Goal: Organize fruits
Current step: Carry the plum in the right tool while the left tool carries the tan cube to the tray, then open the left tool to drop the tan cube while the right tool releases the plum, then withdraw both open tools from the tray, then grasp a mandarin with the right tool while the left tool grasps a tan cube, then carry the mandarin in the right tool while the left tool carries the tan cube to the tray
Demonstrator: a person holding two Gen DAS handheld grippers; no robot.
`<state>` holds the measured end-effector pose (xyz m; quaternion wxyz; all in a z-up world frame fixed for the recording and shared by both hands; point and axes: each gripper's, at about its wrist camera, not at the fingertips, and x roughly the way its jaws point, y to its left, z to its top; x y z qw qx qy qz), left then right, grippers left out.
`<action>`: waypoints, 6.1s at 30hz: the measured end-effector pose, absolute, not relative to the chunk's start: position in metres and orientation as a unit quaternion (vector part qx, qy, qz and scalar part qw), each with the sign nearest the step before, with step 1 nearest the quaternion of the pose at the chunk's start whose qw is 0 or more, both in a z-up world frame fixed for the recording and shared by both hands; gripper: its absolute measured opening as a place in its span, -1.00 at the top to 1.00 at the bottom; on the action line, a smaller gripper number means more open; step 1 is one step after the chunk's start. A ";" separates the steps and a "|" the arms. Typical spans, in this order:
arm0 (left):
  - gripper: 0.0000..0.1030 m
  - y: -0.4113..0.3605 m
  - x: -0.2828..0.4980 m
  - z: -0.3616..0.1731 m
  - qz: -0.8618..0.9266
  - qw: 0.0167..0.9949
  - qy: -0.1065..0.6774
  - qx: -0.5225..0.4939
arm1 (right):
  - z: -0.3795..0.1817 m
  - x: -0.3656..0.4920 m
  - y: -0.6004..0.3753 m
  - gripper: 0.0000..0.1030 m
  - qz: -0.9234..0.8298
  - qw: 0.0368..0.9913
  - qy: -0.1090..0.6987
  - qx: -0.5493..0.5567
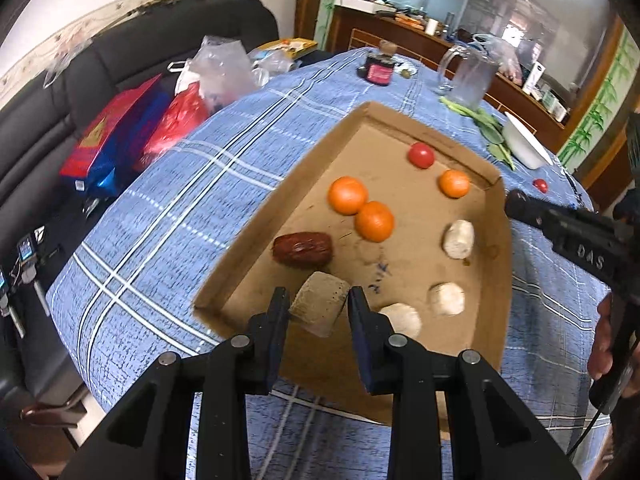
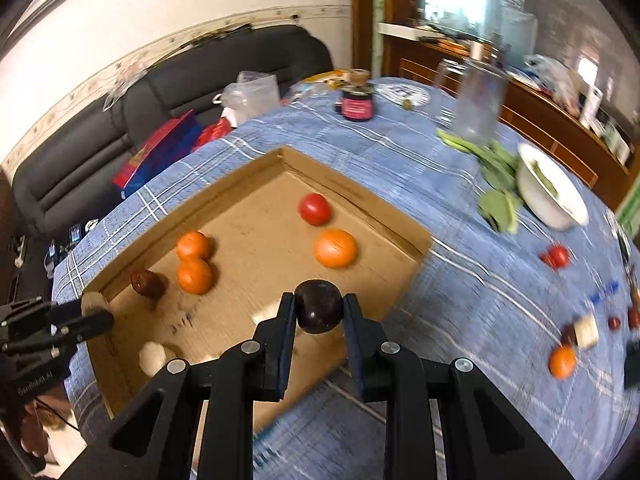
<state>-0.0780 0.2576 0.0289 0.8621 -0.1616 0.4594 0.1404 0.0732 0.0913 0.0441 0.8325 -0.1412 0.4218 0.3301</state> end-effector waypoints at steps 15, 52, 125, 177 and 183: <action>0.43 0.267 -0.069 0.005 0.143 0.844 0.483 -0.183 | 0.006 0.099 0.162 0.50 0.356 0.802 0.442 -0.184; -0.03 0.243 -0.082 0.034 0.172 0.866 0.449 -0.136 | 0.016 0.079 0.135 0.28 0.332 0.806 0.460 -0.171; -0.41 -0.129 0.210 0.012 -0.113 0.868 0.477 0.077 | -0.008 0.108 -0.289 0.32 0.091 0.884 0.459 0.016; 0.32 0.029 -0.021 0.036 -0.103 0.876 0.471 -0.032 | 0.009 0.018 -0.168 0.31 0.119 0.881 0.454 -0.054; 0.32 0.047 -0.030 0.038 -0.098 0.875 0.471 -0.052 | 0.006 0.020 -0.151 0.31 0.124 0.877 0.461 -0.062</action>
